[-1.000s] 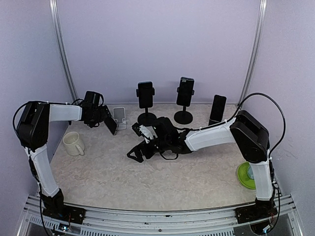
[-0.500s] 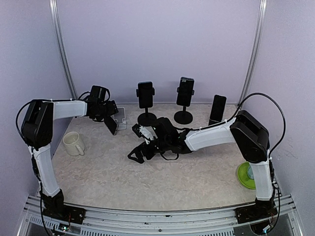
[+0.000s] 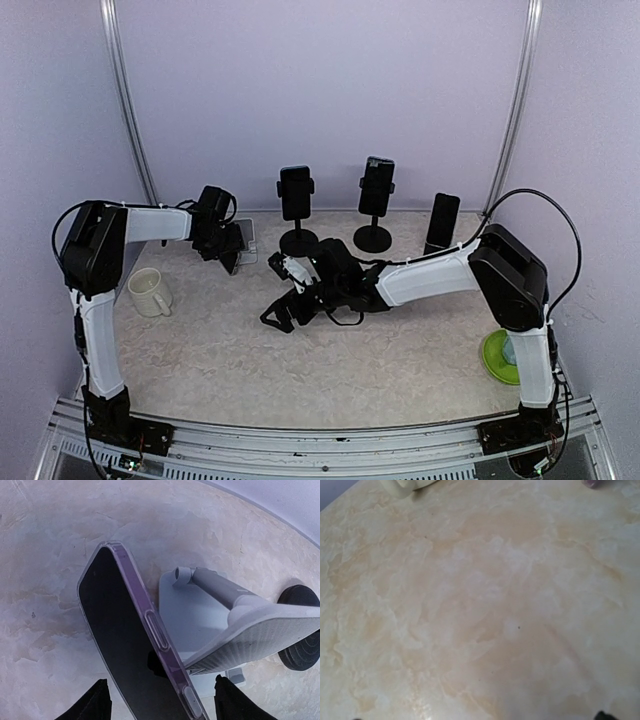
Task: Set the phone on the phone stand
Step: Pick up the phone from the corner of the board, then pass from the left arm to the right
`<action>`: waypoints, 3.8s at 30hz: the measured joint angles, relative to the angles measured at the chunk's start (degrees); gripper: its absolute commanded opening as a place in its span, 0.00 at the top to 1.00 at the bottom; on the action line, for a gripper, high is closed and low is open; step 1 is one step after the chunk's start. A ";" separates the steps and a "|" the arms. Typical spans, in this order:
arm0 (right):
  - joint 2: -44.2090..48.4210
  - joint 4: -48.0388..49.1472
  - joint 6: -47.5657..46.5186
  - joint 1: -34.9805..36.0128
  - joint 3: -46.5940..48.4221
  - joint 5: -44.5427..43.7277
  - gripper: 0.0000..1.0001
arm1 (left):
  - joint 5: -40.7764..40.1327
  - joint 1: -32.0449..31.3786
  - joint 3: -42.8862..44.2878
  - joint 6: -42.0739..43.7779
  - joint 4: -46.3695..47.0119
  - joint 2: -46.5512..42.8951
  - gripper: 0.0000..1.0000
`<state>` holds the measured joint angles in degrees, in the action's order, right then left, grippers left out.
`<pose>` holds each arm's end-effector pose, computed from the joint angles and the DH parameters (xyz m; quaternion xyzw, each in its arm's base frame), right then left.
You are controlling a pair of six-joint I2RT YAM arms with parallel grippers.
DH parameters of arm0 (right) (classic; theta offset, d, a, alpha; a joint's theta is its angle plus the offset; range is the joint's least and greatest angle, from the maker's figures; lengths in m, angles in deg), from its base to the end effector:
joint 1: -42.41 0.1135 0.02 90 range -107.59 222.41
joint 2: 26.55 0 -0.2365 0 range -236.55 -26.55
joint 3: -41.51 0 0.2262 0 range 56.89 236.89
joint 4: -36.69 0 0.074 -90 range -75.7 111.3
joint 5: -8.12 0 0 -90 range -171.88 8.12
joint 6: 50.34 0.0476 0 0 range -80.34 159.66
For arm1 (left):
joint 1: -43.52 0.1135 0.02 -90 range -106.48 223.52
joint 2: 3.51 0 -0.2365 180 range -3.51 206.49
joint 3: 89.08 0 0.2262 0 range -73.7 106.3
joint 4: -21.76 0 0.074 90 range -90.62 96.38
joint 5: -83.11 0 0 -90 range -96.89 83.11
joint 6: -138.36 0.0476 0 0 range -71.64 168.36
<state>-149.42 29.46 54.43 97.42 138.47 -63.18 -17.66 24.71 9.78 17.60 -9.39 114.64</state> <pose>0.2464 0.3787 0.1482 -0.3711 0.7882 0.3859 0.3036 0.4023 -0.1276 0.1542 -0.1291 0.9285 -0.0611 0.3429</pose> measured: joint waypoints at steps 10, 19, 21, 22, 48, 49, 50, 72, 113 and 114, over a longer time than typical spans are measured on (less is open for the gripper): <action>0.98 -0.57 -0.44 0.00 0.00 -0.59 0.00 | -1.01 -0.48 0.68 0.37 -0.74 0.66 0.54; 1.86 -1.18 -0.85 -0.02 0.00 -0.79 0.00 | -1.70 -0.39 0.13 0.59 -1.92 -0.07 0.71; 1.97 -1.22 -0.92 -0.02 0.00 -0.79 0.00 | -1.70 -0.22 -0.66 0.63 -1.97 -0.74 0.74; 2.01 -1.27 -0.98 0.00 0.00 -0.79 0.00 | -1.70 -0.13 -1.11 0.63 -1.97 -1.18 0.76; 2.89 0.52 -11.87 1.84 -1.18 -5.38 0.00 | -5.14 0.48 -13.57 -7.50 -4.11 -14.21 1.00; 3.21 1.62 -13.00 2.03 -1.86 -6.23 0.00 | -5.79 -0.37 -14.40 -8.81 -4.72 -15.76 1.00; 3.65 3.10 -14.34 2.21 -2.86 -7.02 0.00 | -6.29 -1.22 -14.97 -10.03 -5.25 -17.05 1.00; 4.26 34.84 -33.03 9.99 -11.78 -26.08 0.16 | -15.32 -25.79 -25.90 -40.94 -9.01 -42.53 1.00; -3.26 45.59 -43.23 12.50 -7.15 -36.06 1.00 | -18.10 -28.85 -27.76 -48.74 -7.43 -45.62 0.98; -3.30 45.48 -43.34 12.52 -7.15 -36.17 1.00 | -18.08 -28.85 -27.87 -48.85 -7.41 -45.62 0.93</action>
<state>-152.72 74.95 11.08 109.94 131.33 -99.35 -35.73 -4.14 -18.08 -31.25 -16.80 69.02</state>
